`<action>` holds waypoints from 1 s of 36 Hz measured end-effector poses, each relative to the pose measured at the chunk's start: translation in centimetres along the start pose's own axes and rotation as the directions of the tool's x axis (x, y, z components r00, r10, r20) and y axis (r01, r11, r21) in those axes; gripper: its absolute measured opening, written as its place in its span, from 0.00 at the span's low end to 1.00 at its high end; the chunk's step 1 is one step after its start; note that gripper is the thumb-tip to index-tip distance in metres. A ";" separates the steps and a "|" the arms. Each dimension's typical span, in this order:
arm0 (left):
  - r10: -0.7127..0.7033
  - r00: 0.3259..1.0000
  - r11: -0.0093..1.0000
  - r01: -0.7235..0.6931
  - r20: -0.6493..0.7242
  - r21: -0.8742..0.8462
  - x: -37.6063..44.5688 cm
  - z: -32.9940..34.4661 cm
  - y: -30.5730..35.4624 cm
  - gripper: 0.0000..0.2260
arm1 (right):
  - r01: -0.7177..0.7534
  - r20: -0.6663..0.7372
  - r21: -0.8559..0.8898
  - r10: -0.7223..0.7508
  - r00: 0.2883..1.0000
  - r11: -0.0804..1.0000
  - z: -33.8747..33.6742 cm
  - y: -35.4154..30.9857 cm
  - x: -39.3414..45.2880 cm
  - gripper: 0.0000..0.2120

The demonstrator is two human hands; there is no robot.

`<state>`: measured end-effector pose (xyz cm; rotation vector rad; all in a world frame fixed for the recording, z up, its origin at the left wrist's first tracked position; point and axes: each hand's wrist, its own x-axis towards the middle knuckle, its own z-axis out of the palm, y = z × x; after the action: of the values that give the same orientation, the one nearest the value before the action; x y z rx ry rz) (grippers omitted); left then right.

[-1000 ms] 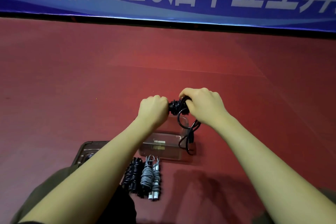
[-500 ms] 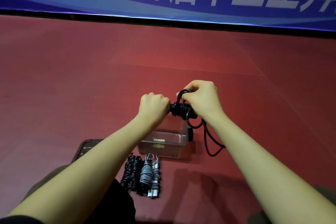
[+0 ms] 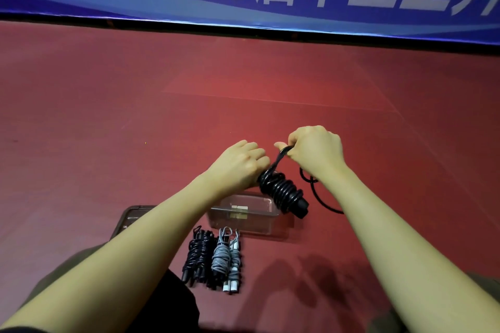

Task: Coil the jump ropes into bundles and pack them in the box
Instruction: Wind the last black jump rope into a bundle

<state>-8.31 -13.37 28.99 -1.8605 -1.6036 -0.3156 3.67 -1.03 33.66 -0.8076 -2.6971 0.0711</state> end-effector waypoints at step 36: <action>-0.727 0.498 0.654 0.711 0.473 0.258 0.8 0.7 0.3 0.12 | 0.470 0.070 -0.187 -0.465 0.883 0.863 -1.1 -3.2 -1.8 0.05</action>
<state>-8.00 -12.33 28.79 -1.1701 -2.7594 -0.0957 3.77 -4.73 34.65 -0.1755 -2.8724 -0.3091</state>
